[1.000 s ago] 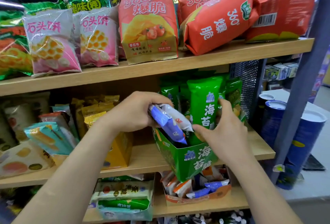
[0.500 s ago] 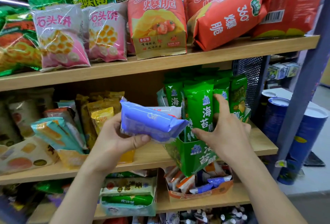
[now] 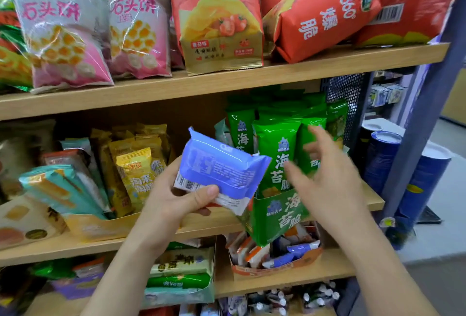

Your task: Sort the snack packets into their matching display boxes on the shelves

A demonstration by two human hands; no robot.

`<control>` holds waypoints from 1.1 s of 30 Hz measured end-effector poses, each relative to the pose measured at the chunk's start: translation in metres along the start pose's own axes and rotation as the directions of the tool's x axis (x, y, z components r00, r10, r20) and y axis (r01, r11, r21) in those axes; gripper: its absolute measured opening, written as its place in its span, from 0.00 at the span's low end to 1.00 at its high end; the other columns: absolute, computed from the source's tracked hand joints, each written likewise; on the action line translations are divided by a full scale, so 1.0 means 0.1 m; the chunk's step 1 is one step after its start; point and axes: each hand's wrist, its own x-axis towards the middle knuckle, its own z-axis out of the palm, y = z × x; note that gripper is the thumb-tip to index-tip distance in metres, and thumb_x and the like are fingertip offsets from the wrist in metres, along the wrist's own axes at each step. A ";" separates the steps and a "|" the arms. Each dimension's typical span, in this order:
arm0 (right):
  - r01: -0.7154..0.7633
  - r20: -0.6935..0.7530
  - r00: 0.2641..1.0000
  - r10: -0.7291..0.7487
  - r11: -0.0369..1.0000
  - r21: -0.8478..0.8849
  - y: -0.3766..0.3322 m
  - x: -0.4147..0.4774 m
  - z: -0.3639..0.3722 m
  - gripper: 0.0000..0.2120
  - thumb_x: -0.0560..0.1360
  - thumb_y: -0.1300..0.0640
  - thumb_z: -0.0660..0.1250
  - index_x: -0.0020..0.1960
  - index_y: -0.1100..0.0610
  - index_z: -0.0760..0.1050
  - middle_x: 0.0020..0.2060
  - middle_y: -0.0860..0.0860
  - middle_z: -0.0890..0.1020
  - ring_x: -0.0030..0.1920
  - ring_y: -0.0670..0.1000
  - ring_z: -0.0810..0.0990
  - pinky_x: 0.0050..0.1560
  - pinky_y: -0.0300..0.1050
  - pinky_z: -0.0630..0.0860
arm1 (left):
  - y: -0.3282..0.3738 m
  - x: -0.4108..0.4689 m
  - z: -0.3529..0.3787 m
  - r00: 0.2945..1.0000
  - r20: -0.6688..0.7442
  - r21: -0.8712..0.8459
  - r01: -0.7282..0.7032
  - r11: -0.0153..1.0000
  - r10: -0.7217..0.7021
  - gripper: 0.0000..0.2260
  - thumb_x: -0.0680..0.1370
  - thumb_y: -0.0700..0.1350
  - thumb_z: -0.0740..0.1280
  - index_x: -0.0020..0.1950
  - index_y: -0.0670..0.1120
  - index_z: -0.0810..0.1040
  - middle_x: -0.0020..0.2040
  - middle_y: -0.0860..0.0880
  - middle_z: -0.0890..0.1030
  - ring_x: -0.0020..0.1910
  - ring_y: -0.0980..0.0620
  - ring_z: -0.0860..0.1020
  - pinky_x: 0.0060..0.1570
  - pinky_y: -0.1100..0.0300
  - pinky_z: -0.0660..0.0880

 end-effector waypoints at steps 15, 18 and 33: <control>-0.308 0.506 0.862 -0.017 0.775 0.552 0.00 -0.09 -0.13 0.26 0.61 0.53 0.79 0.57 0.47 0.76 0.46 0.43 0.86 0.47 0.46 0.86 0.46 0.40 0.82 | -0.06 0.40 0.15 0.993 -0.021 0.223 -0.110 0.969 0.117 0.21 0.73 0.39 0.72 0.63 0.56 0.76 0.61 0.55 0.78 0.64 0.55 0.75 0.56 0.56 0.78; -0.286 0.543 0.839 -0.043 0.814 0.506 0.01 -0.10 -0.17 0.24 0.64 0.56 0.80 0.56 0.42 0.75 0.48 0.42 0.86 0.47 0.44 0.85 0.48 0.40 0.82 | -0.36 0.46 0.11 0.975 0.187 0.641 -0.211 0.738 0.117 0.25 0.71 0.40 0.70 0.66 0.56 0.75 0.64 0.58 0.74 0.67 0.58 0.68 0.67 0.52 0.68; -0.413 0.486 0.858 0.167 0.787 0.458 0.17 0.08 -0.32 0.18 0.70 0.65 0.74 0.56 0.49 0.77 0.45 0.47 0.87 0.43 0.49 0.87 0.44 0.42 0.83 | -0.01 0.98 0.54 0.967 -0.055 0.712 -0.136 0.689 0.248 0.09 0.80 0.46 0.64 0.55 0.46 0.81 0.41 0.52 0.80 0.38 0.53 0.78 0.45 0.57 0.77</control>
